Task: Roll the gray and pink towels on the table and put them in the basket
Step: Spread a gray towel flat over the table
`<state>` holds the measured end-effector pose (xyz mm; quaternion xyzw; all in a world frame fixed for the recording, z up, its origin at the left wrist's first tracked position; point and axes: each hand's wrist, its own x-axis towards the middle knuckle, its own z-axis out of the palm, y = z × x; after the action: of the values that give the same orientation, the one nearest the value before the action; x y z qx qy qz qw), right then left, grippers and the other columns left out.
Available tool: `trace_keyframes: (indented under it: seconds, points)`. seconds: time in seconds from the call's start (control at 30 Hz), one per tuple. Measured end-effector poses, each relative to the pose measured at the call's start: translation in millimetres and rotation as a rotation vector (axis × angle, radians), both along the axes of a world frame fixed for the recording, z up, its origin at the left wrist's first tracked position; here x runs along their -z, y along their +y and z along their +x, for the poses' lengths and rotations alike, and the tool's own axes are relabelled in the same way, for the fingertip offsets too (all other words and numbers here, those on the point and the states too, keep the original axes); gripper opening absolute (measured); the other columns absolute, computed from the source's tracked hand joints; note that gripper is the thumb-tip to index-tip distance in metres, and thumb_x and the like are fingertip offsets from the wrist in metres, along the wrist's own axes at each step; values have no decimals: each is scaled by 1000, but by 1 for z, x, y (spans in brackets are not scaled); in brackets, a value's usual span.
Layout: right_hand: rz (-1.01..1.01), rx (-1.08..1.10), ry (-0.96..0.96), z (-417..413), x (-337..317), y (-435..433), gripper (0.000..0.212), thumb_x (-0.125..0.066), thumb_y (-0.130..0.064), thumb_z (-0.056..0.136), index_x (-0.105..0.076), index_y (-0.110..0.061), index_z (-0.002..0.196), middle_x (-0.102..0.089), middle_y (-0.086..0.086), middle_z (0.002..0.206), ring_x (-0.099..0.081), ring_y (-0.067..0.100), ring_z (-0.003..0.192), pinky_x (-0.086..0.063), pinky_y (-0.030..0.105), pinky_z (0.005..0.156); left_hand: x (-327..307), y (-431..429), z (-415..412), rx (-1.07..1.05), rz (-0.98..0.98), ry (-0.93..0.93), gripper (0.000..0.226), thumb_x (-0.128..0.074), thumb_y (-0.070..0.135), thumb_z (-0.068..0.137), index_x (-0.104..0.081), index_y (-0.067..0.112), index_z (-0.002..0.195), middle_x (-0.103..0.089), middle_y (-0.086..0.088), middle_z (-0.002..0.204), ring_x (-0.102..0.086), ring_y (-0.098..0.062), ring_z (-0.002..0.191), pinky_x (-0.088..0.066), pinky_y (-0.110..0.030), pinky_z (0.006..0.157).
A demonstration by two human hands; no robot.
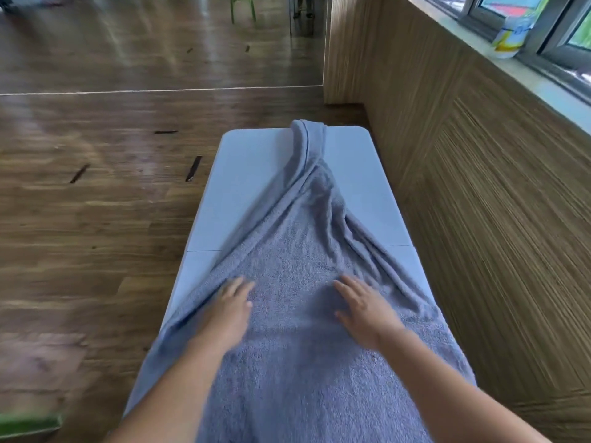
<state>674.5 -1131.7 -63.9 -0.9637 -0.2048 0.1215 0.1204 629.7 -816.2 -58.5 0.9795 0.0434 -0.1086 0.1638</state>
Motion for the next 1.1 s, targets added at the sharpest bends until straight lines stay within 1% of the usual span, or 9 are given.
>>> trace_keyframes:
  seconds: [0.17, 0.27, 0.4, 0.53, 0.6, 0.7, 0.8, 0.9, 1.1]
  points:
    - [-239, 233, -23, 11, -8, -98, 61, -39, -47, 101, -21, -28, 156, -11, -5, 166, -8, 18, 152, -16, 42, 121, 5, 112, -5, -212, 138, 74, 52, -39, 29, 105, -29, 29, 156, -14, 1, 167, -17, -28, 151, -27, -44, 118]
    - [-207, 326, -60, 3, -9, -79, 62, -40, -45, 98, -26, -22, 153, -18, 5, 163, -13, 25, 151, -21, 46, 119, 2, 82, -8, -220, 146, -95, 46, -43, 28, 103, -48, 15, 146, -37, -10, 158, -32, -34, 145, -34, -46, 114]
    - [-34, 105, -56, -60, -2, 12, 68, -33, -52, 91, -35, -22, 152, -28, 10, 161, -23, 30, 149, -24, 49, 120, 10, -41, -60, 113, 16, -245, 48, -38, 35, 94, -64, 15, 130, -57, -9, 142, -50, -33, 132, -40, -44, 110]
    - [19, -93, -70, -135, 16, 36, 66, -44, -56, 89, -39, -30, 149, -27, 0, 162, -27, 25, 149, -11, 42, 120, 30, -79, -128, 278, 52, -164, 48, -46, 44, 92, -54, 33, 138, -43, 6, 154, -40, -22, 142, -28, -43, 118]
    - [-35, -65, -102, -144, 22, -7, 65, -44, -58, 91, -37, -34, 151, -19, -5, 163, -18, 23, 151, -6, 42, 120, 35, -40, -154, 213, 127, -171, 49, -39, 50, 96, -49, 39, 142, -40, 8, 156, -36, -20, 145, -23, -43, 117]
    - [-114, 78, -110, -147, 22, -98, 64, -37, -60, 92, -41, -32, 149, -27, -2, 162, -18, 23, 151, -22, 47, 119, 29, 41, -199, -1, 211, -81, 60, -16, 64, 98, -46, 41, 145, -37, 8, 158, -34, -21, 145, -35, -45, 110]
    - [-202, 258, -78, -162, 15, -164, 69, -25, -62, 91, -42, -29, 149, -31, 2, 160, -25, 24, 149, -33, 47, 114, 17, 93, -241, -162, 244, 24, 69, -16, 65, 94, -48, 34, 146, -40, 1, 157, -42, -29, 140, -45, -50, 102]
    - [-242, 293, -87, -180, 8, -158, 70, -23, -60, 91, -46, -23, 147, -34, 7, 159, -26, 27, 148, -29, 46, 115, 15, 77, -250, -191, 272, -2, 70, -22, 60, 93, -56, 22, 142, -47, -6, 152, -45, -32, 137, -45, -53, 102]
    - [-28, -57, -119, -261, 15, -17, 68, -51, -54, 79, -47, -28, 141, -43, 6, 154, -41, 27, 141, -31, 42, 114, 24, -82, -253, 243, 73, -206, 54, -45, 53, 91, -53, 31, 140, -46, 4, 153, -43, -21, 140, -44, -47, 108]
